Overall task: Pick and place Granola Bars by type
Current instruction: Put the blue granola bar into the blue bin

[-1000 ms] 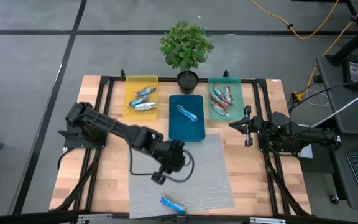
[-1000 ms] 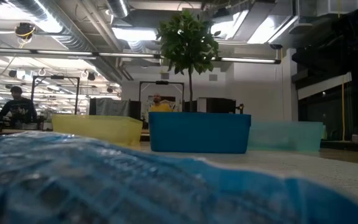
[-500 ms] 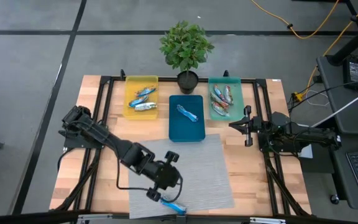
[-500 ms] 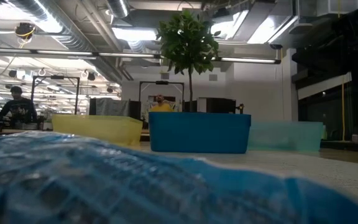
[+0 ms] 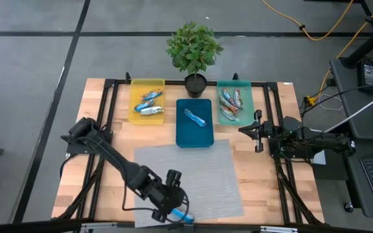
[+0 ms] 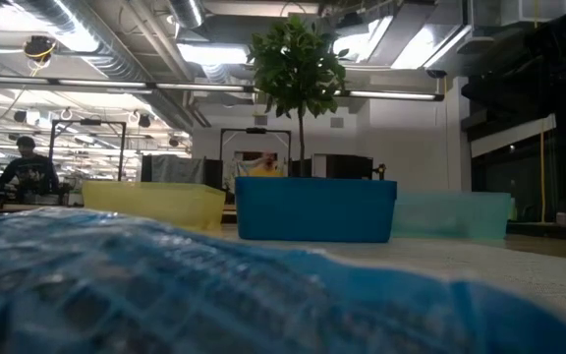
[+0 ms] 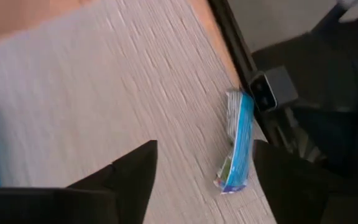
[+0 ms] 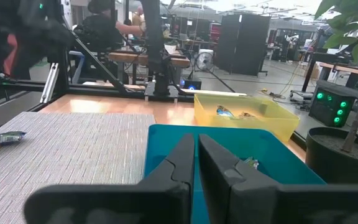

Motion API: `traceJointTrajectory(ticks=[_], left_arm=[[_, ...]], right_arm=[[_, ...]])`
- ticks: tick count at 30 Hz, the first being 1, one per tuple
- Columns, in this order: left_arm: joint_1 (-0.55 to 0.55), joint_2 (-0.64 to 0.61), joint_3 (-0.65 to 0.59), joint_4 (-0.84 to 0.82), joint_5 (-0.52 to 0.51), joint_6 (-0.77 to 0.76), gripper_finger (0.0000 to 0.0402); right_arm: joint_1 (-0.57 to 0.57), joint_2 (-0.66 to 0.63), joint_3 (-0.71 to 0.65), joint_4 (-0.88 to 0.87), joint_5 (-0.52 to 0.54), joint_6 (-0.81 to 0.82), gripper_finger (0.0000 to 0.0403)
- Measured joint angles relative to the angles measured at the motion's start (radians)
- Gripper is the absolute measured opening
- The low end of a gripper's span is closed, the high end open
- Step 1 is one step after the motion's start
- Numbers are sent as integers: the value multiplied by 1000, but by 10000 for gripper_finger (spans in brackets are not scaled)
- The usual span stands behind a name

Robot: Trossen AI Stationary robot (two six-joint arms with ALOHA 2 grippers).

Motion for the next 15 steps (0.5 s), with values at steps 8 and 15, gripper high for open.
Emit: traceJointTrajectory(ticks=[8, 15], left_arm=[[-20, 113, 0, 19, -2, -22, 287], [-24, 162, 0, 77, 49, -54, 286]], right_arm=[[0, 0, 0, 0, 0, 0, 24], [0, 0, 0, 0, 0, 0, 24]])
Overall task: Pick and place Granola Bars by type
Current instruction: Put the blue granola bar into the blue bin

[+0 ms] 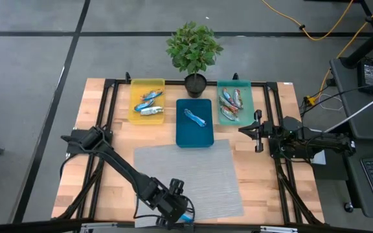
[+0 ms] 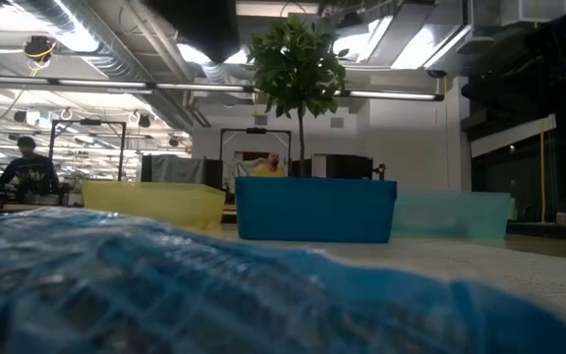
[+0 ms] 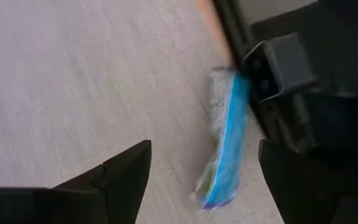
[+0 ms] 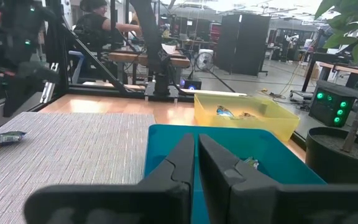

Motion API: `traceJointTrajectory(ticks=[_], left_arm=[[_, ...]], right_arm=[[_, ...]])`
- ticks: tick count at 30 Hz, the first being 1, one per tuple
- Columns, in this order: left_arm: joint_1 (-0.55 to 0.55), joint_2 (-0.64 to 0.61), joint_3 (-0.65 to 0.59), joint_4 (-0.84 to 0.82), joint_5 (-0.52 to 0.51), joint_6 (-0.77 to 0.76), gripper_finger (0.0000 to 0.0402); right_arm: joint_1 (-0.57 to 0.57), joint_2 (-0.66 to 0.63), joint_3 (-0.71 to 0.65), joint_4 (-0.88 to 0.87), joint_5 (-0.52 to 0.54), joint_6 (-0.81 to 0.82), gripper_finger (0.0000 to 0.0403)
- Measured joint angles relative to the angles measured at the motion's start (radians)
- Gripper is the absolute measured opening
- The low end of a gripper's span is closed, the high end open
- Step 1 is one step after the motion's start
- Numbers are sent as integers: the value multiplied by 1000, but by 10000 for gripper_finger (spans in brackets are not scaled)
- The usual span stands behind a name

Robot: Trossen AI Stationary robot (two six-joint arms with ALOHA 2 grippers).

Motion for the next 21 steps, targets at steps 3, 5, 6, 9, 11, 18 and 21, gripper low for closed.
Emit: traceJointTrajectory(ticks=[3, 5, 6, 9, 11, 18, 21], left_arm=[[-8, 13, 0, 32, 8, 0, 285], [-13, 31, 1, 34, 20, -9, 285], [-14, 41, 1, 29, 24, -10, 285], [-20, 69, 0, 33, 50, -32, 285], [-21, 84, 0, 30, 60, -34, 283], [-20, 120, 0, 27, 88, -52, 270], [-20, 120, 0, 28, 83, -53, 258]], right_arm=[[0, 0, 0, 0, 0, 0, 24], [0, 0, 0, 0, 0, 0, 24], [0, 0, 0, 0, 0, 0, 24], [0, 0, 0, 0, 0, 0, 24], [0, 0, 0, 0, 0, 0, 24], [0, 0, 0, 0, 0, 0, 24], [0, 0, 0, 0, 0, 0, 24]])
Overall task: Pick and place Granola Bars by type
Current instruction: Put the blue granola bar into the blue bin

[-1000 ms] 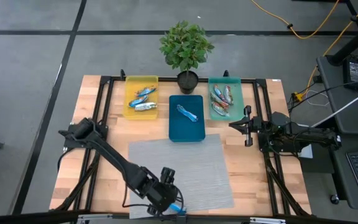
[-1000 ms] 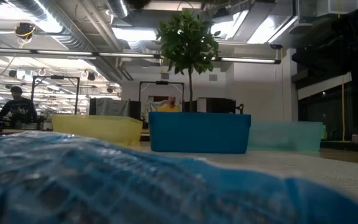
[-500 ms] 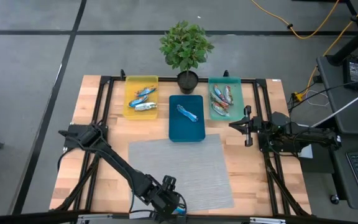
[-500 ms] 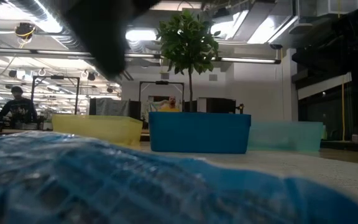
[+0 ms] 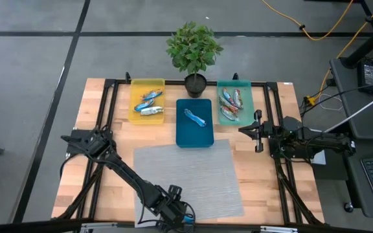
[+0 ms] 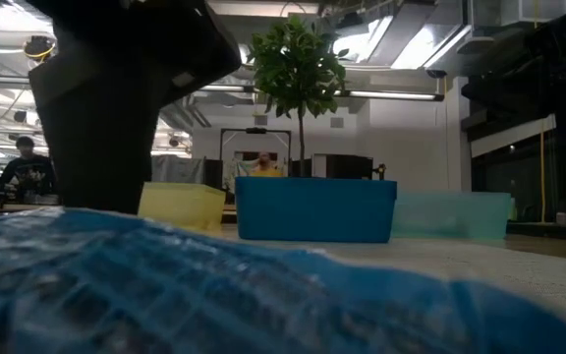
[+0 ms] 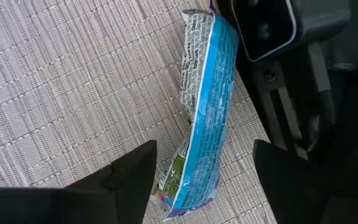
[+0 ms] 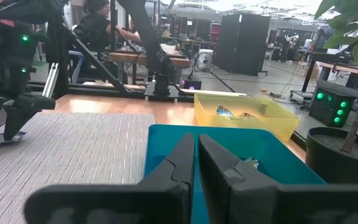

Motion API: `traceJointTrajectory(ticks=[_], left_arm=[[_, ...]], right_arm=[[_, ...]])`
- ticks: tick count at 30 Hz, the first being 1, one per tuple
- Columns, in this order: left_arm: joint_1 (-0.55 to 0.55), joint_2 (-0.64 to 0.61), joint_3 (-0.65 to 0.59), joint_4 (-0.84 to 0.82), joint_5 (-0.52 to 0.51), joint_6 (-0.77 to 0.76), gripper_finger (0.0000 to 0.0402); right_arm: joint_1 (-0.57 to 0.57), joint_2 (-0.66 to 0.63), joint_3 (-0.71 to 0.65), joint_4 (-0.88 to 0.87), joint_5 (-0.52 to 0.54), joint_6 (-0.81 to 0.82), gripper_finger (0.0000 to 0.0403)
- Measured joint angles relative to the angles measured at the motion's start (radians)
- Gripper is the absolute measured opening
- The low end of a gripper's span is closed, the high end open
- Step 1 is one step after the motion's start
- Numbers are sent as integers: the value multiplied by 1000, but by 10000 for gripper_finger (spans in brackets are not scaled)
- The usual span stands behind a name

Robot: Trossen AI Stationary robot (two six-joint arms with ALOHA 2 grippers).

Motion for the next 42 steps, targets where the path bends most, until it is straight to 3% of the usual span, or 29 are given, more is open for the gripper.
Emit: traceJointTrajectory(ticks=[23, 38, 42], left_arm=[[1, 2, 0, -12, 50, 1, 124], [6, 2, 0, -19, 83, 27, 10], [15, -9, 0, -61, 99, 26, 4]], right_arm=[[0, 0, 0, 0, 0, 0, 24], [0, 0, 0, 0, 0, 0, 24], [0, 0, 0, 0, 0, 0, 24]])
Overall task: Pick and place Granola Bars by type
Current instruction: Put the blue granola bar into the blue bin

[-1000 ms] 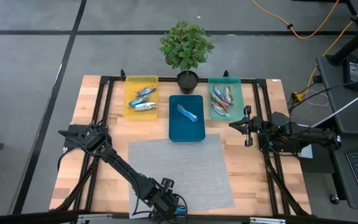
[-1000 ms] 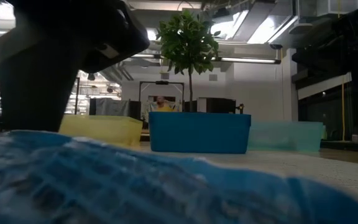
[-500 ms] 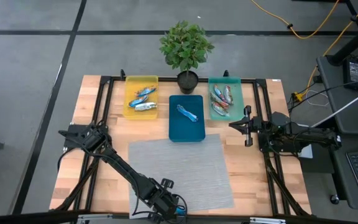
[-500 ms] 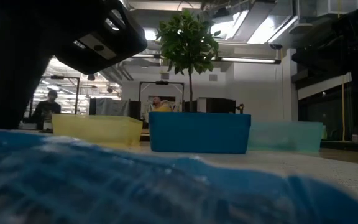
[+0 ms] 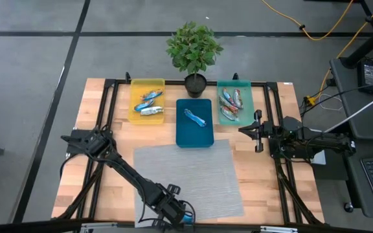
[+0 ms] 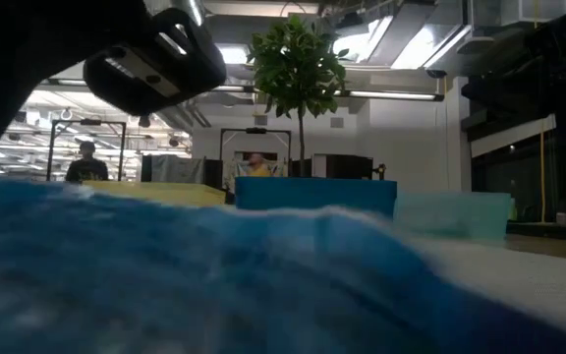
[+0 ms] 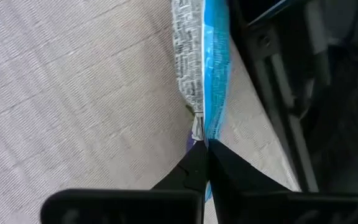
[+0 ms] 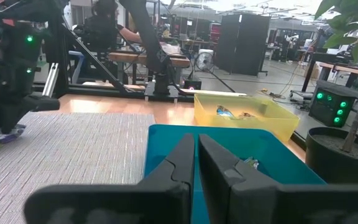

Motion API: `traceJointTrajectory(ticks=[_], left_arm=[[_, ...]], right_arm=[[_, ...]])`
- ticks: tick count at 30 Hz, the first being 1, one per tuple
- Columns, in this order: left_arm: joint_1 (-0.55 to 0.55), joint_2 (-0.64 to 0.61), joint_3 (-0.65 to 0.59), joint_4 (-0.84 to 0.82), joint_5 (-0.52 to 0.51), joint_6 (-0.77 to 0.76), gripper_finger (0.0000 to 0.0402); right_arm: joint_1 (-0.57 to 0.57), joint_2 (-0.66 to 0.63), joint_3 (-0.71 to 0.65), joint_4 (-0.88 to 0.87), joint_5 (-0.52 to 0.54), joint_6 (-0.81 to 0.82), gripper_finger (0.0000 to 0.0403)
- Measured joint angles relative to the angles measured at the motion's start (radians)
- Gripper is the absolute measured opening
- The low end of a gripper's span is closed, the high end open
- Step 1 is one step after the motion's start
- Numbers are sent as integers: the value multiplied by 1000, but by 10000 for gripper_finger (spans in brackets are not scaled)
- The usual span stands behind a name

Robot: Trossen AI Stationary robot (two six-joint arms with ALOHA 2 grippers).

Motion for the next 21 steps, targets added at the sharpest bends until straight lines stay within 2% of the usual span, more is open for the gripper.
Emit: traceJointTrajectory(ticks=[4, 9, 21], left_arm=[[2, -27, 0, -58, -10, 1, 4], [5, -80, 0, -109, -72, 0, 3], [6, -221, 0, -122, -270, 6, 2]], right_arm=[[0, 0, 0, 0, 0, 0, 24], [0, 0, 0, 0, 0, 0, 24], [0, 0, 0, 0, 0, 0, 24]])
